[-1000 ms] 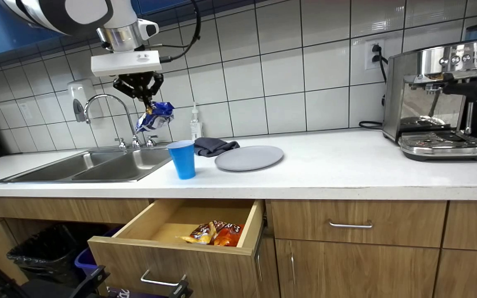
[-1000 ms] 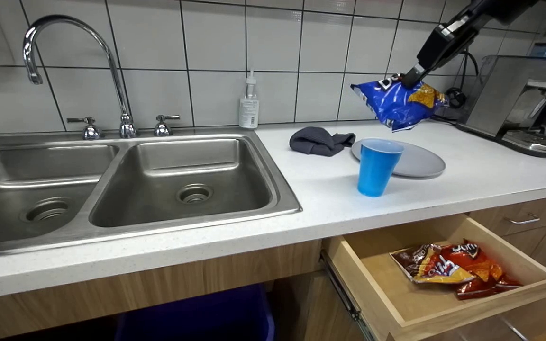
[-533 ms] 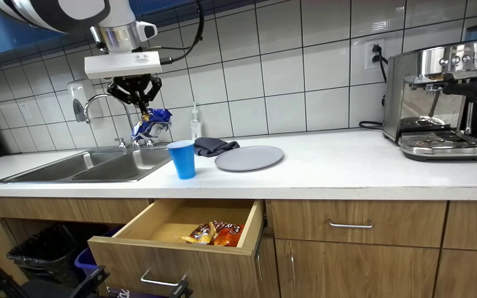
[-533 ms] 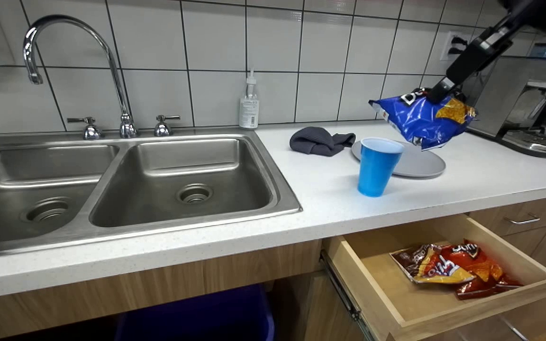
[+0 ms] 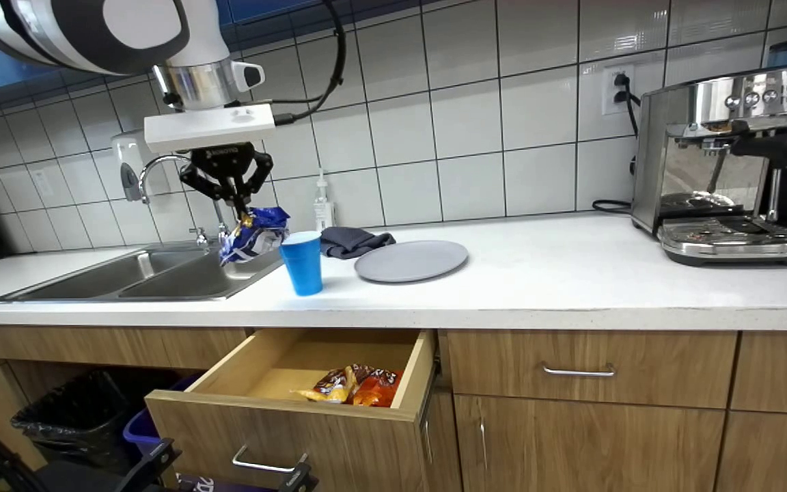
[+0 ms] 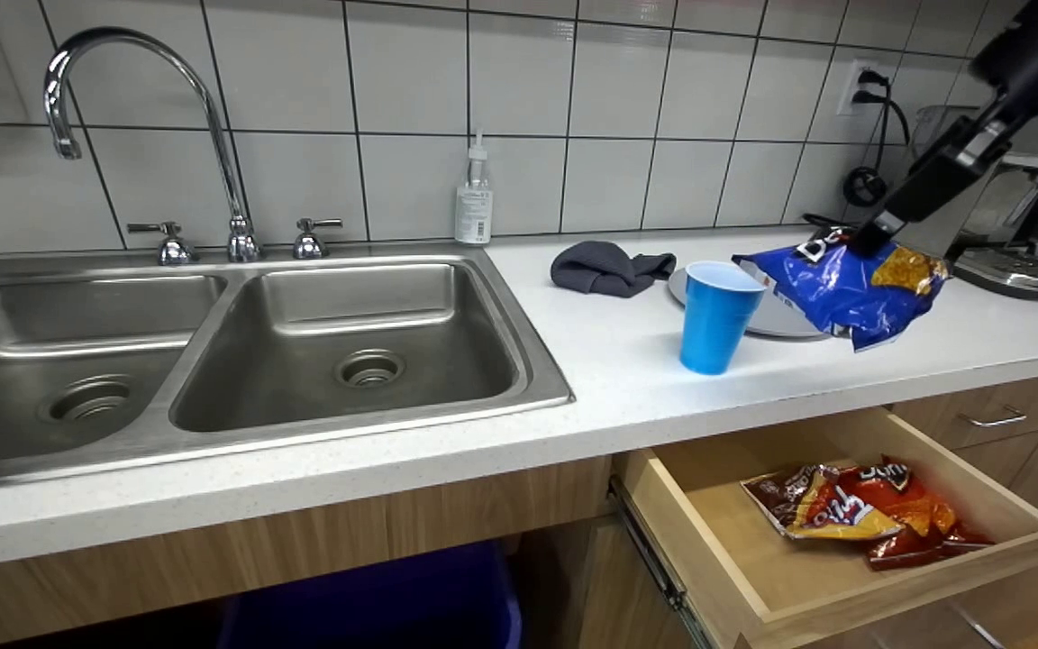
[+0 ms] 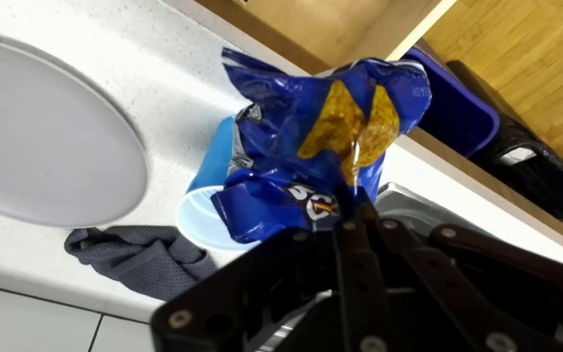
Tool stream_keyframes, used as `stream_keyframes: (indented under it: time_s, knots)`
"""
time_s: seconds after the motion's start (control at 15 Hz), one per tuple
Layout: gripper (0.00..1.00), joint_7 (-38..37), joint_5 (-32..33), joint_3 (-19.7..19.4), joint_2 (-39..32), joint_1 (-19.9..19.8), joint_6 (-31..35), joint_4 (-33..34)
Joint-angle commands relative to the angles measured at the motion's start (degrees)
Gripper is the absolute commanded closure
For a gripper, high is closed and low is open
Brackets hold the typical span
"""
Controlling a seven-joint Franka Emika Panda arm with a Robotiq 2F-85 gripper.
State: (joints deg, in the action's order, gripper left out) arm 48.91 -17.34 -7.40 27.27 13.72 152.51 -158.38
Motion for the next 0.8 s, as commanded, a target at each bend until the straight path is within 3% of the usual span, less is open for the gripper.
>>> stream_keyframes:
  time_s: [0.0,0.73]
  knots:
    - [1.00,2.24,2.56,-1.66,0.20,1.30,-1.78,-0.55]
    - [1.00,12.67,2.04,-4.18,-5.01,2.83,-0.61,-0.93]
